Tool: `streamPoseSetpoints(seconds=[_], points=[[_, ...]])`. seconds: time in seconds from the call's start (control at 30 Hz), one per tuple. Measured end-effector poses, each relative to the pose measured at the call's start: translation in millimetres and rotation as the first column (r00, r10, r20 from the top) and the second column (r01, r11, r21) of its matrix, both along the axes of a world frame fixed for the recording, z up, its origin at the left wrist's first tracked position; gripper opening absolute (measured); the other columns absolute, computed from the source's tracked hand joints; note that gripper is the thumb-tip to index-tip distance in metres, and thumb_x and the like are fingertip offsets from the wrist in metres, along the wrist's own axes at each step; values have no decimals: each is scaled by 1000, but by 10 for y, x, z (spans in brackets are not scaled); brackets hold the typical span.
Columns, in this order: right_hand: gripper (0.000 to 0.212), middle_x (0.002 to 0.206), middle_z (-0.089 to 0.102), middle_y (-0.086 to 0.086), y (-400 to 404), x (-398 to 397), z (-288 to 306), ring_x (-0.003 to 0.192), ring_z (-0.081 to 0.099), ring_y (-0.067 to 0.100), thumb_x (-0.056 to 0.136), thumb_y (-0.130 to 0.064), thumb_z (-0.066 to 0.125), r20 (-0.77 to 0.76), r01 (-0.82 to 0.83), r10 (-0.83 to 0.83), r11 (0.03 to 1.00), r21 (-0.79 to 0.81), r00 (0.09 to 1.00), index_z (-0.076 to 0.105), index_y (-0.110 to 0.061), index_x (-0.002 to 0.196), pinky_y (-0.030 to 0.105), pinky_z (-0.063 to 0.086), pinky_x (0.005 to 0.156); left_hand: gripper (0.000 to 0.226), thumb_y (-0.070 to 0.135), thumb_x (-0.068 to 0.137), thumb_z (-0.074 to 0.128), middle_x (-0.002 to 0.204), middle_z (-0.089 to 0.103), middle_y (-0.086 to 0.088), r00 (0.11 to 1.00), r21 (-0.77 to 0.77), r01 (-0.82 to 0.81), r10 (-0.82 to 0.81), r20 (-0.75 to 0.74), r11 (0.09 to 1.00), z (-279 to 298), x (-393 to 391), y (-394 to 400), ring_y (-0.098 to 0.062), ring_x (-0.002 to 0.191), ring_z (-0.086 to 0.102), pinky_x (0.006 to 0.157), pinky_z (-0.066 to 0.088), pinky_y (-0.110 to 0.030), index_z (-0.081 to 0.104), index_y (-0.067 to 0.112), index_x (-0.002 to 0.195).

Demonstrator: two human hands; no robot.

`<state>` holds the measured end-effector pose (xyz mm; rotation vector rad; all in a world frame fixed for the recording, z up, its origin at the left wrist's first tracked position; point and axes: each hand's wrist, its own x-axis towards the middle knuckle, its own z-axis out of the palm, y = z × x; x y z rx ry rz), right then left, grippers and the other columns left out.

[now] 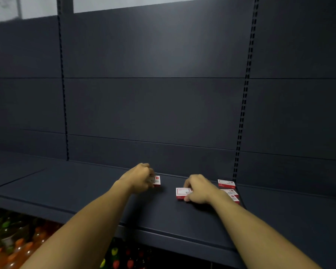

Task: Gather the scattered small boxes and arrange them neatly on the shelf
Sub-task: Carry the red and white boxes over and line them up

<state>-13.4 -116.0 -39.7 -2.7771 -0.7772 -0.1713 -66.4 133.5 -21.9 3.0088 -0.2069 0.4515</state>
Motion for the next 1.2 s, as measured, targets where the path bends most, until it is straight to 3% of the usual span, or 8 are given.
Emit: streamPoseSetpoints(seconds=[0.33,0.53,0.87,1.2], points=[[35,115,52,1,-604,-133,202,111,52,19,84,-29,73,177,127,-134,991,51,975,65,-15,115,31,46,89,40,37,87,70,114,50,5,992,-12,101,-99,73,995,104,188,-444,-17,107,52,87,52,-35,62,19,122],[44,115,51,1,-1267,-306,186,116,48,20,83,-33,76,169,288,-298,954,82,939,65,-14,121,34,46,96,34,21,86,60,114,53,2,972,21,216,-217,90,976,54,323,-1122,-19,109,52,86,53,-36,62,16,119],[42,114,50,0,-2426,-766,228,106,52,18,84,-38,74,134,543,-558,829,132,819,64,-14,118,33,47,92,25,22,85,59,108,49,4,907,55,413,-416,59,909,-16,491,-2335,-16,101,48,81,51,-34,61,17,109],[43,109,50,-2,-3477,-1246,165,111,52,19,81,-43,75,148,640,-685,723,259,713,65,-17,113,32,45,95,29,28,90,58,118,52,-1,845,129,519,-530,72,845,5,349,-3639,-22,113,50,87,51,-39,59,14,115]])
